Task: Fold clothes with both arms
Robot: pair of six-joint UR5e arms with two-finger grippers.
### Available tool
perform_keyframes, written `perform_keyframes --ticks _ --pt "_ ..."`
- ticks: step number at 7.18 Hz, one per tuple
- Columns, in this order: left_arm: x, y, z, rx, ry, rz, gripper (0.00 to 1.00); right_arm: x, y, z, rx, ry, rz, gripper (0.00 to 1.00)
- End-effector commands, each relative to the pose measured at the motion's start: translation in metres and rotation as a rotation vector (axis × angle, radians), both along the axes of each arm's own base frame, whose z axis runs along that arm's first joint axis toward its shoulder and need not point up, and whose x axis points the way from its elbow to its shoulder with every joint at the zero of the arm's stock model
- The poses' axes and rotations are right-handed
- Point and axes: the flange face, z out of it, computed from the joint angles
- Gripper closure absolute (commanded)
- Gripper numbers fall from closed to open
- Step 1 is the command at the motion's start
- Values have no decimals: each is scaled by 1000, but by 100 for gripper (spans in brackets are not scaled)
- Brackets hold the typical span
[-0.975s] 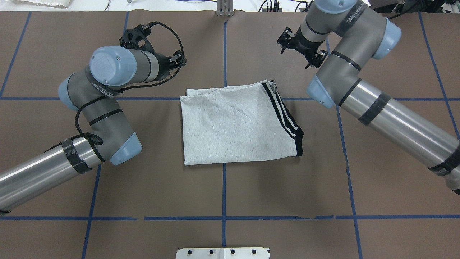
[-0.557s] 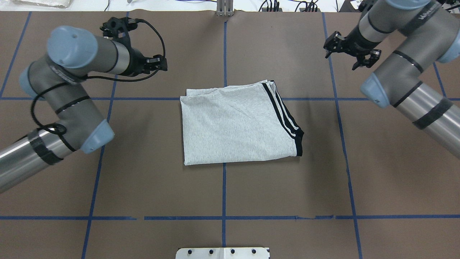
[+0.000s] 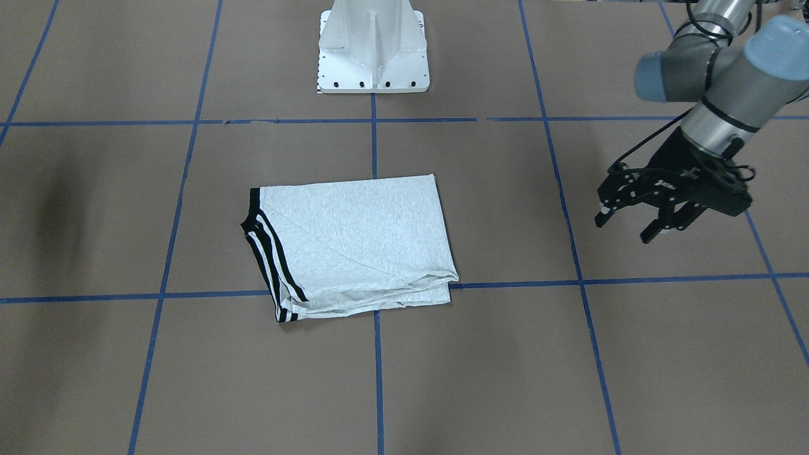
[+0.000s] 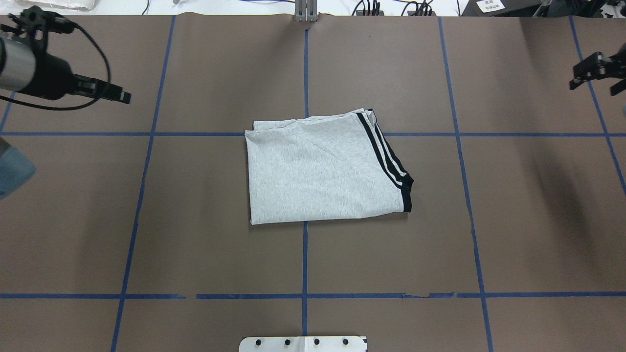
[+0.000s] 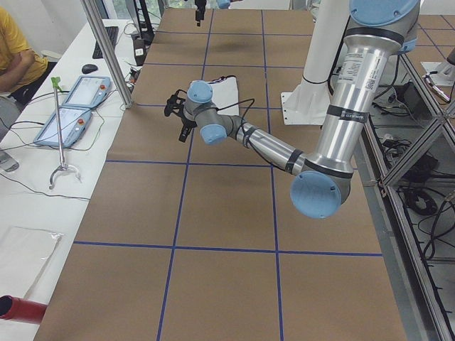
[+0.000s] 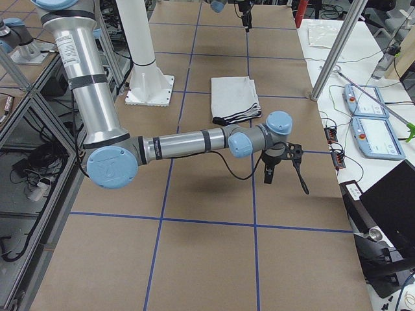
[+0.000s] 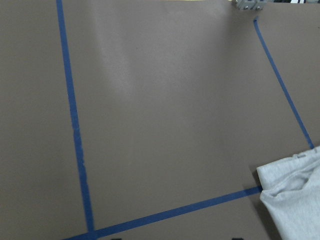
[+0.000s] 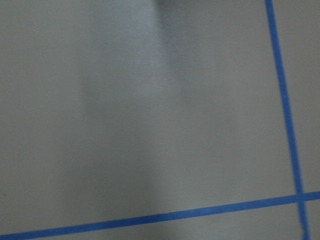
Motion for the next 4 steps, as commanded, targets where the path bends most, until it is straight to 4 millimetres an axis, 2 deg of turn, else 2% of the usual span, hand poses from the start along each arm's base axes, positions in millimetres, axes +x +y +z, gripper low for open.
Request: perform_keyframes --ticks 1,2,3,4 --pt "-104 14 63 67 -164 36 0 86 16 49 18 47 -123 0" --pt "-130 16 91 105 -264 108 0 104 31 60 -13 42 -109 0" --pt "-164 13 102 71 -310 111 0 107 49 62 -10 42 -105 0" --pt "-178 11 118 4 -312 105 0 112 67 51 12 43 -99 0"
